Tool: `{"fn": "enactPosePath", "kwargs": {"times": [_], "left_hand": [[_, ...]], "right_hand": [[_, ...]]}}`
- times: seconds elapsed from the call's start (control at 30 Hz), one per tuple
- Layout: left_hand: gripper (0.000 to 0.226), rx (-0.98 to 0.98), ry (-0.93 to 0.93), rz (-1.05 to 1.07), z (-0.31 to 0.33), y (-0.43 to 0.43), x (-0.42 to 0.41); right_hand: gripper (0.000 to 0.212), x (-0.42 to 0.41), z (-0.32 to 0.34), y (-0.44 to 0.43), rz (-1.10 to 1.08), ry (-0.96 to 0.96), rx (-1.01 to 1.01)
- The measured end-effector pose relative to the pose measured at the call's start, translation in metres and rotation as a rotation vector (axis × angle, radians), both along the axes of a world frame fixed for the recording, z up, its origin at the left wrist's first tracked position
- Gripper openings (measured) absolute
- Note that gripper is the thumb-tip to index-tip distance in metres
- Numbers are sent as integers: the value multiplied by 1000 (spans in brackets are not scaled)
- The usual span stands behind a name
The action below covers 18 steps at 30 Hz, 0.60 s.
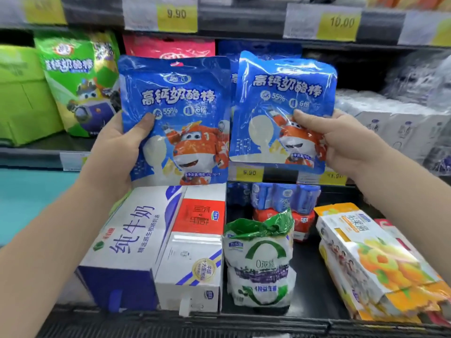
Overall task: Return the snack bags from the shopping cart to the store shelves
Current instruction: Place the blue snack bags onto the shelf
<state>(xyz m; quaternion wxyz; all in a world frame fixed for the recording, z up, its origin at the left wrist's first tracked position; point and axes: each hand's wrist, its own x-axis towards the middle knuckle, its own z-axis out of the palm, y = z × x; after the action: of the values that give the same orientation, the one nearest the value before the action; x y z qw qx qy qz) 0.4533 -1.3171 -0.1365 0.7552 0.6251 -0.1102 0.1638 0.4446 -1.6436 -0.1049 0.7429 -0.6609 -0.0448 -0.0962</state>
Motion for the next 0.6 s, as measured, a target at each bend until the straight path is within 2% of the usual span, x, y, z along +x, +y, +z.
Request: {"fn": "enactPosePath", "kwargs": {"times": [0.1, 0.2, 0.6], "left_hand": [[19, 30, 2, 4, 2, 9, 0], [18, 34, -9, -7, 3, 12, 1], [18, 35, 31, -45, -4, 4, 5]], "right_hand": [[36, 14, 8, 3, -21, 7, -20], [42, 30, 14, 5, -32, 40, -65], [37, 93, 26, 18, -119, 6, -75]]}}
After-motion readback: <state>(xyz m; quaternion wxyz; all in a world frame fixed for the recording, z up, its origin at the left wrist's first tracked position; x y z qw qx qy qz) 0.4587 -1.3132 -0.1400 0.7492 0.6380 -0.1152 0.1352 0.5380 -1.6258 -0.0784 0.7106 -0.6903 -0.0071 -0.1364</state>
